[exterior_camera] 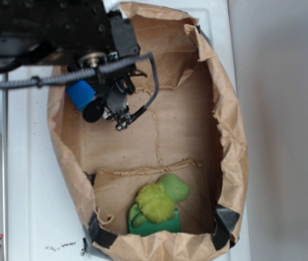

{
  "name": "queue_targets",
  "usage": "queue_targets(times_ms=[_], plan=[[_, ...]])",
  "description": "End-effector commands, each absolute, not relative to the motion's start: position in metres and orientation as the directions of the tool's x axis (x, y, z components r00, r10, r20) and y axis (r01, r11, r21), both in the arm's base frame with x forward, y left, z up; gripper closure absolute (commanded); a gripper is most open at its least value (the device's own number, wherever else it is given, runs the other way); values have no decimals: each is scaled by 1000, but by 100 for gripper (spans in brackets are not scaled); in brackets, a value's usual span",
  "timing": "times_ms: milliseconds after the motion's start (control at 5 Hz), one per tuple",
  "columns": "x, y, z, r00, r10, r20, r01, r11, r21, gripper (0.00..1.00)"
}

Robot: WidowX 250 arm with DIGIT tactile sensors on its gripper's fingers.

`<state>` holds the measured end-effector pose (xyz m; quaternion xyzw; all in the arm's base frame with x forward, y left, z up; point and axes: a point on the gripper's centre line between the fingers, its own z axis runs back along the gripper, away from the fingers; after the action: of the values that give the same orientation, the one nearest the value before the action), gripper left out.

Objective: Grab the blue block.

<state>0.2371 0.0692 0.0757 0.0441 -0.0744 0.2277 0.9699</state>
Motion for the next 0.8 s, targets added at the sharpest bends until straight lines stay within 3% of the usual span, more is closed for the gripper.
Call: queue_targets(times_ms=[0, 200, 600], plan=[[239, 50, 129, 923, 296, 246, -304, 953, -5, 100], [243, 38, 145, 919, 300, 257, -304, 952, -24, 100], [270, 20, 158, 925, 304, 230, -312, 950, -1, 100]])
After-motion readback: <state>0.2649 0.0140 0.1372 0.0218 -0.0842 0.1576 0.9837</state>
